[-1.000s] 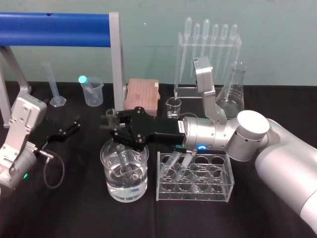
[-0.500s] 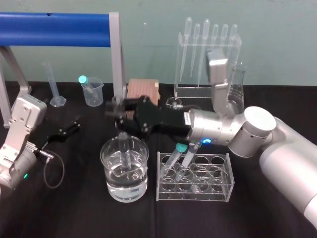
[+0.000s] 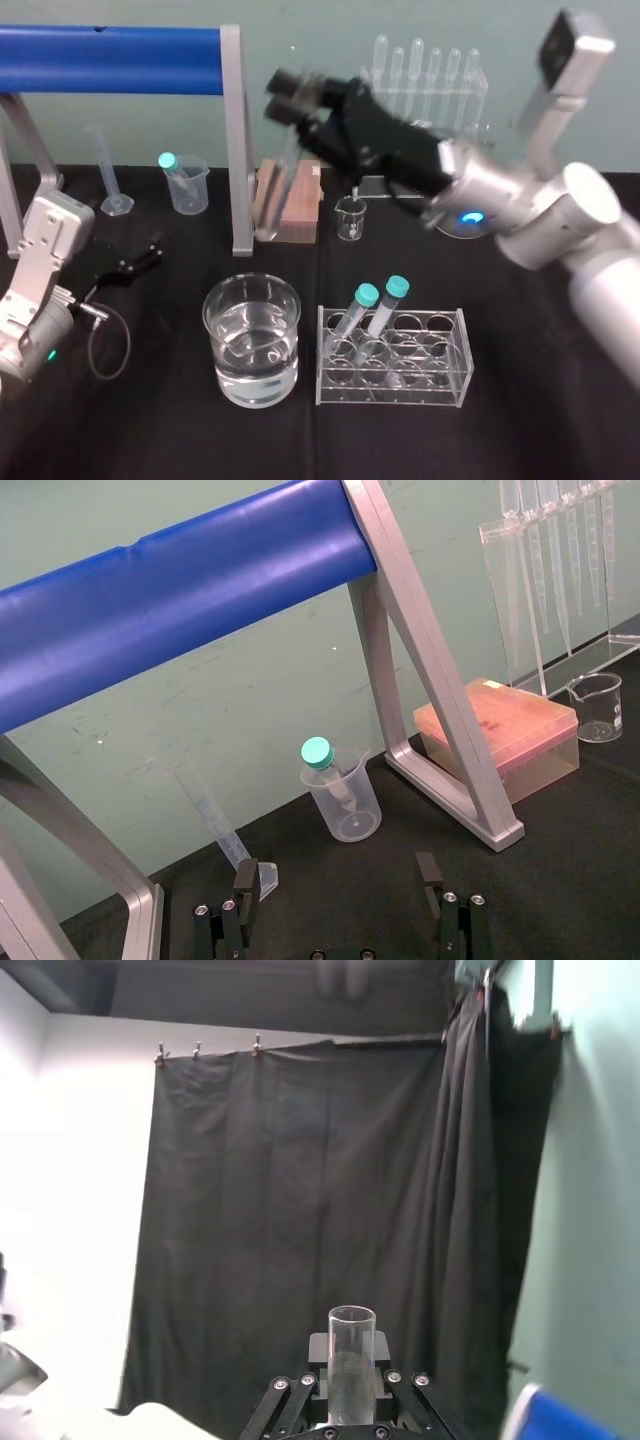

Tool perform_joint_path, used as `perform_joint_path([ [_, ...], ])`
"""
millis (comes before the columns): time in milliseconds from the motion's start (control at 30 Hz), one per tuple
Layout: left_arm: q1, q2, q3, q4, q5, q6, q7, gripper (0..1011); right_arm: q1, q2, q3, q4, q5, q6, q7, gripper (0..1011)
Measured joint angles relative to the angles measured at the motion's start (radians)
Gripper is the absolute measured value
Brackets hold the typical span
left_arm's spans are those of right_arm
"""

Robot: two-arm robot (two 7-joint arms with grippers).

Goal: Hold the test tube with one hand and immerse one end into the beaker, then return it to the test tube rack.

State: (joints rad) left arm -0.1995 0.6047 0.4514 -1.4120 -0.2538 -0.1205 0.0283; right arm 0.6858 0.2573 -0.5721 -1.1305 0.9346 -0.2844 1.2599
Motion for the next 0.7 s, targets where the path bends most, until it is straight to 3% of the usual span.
perform_joint_path([
  [100,0.0,0.0,0.0,0.0,0.0,0.0,0.0,1000,-0.023,0.059,0.025,-0.085,-0.004,-0.006,-0.054,226],
  [133,0.0,0.0,0.0,0.0,0.0,0.0,0.0,1000,-0.041,0.095,0.04,-0.131,-0.012,-0.006,-0.09,226],
  [167,0.0,0.0,0.0,0.0,0.0,0.0,0.0,1000,-0.041,0.095,0.04,-0.131,-0.012,-0.006,-0.09,226],
  [233,0.0,0.0,0.0,0.0,0.0,0.0,0.0,1000,-0.094,0.176,0.074,-0.228,-0.027,-0.003,-0.17,226],
  [267,0.0,0.0,0.0,0.0,0.0,0.0,0.0,1000,-0.094,0.176,0.074,-0.228,-0.027,-0.003,-0.17,226],
  [367,0.0,0.0,0.0,0.0,0.0,0.0,0.0,1000,-0.174,0.262,0.122,-0.332,-0.038,0.008,-0.261,226],
  [467,0.0,0.0,0.0,0.0,0.0,0.0,0.0,1000,-0.244,0.319,0.162,-0.399,-0.045,0.014,-0.329,226],
  [700,0.0,0.0,0.0,0.0,0.0,0.0,0.0,1000,-0.383,0.394,0.239,-0.485,-0.06,0.024,-0.443,226],
])
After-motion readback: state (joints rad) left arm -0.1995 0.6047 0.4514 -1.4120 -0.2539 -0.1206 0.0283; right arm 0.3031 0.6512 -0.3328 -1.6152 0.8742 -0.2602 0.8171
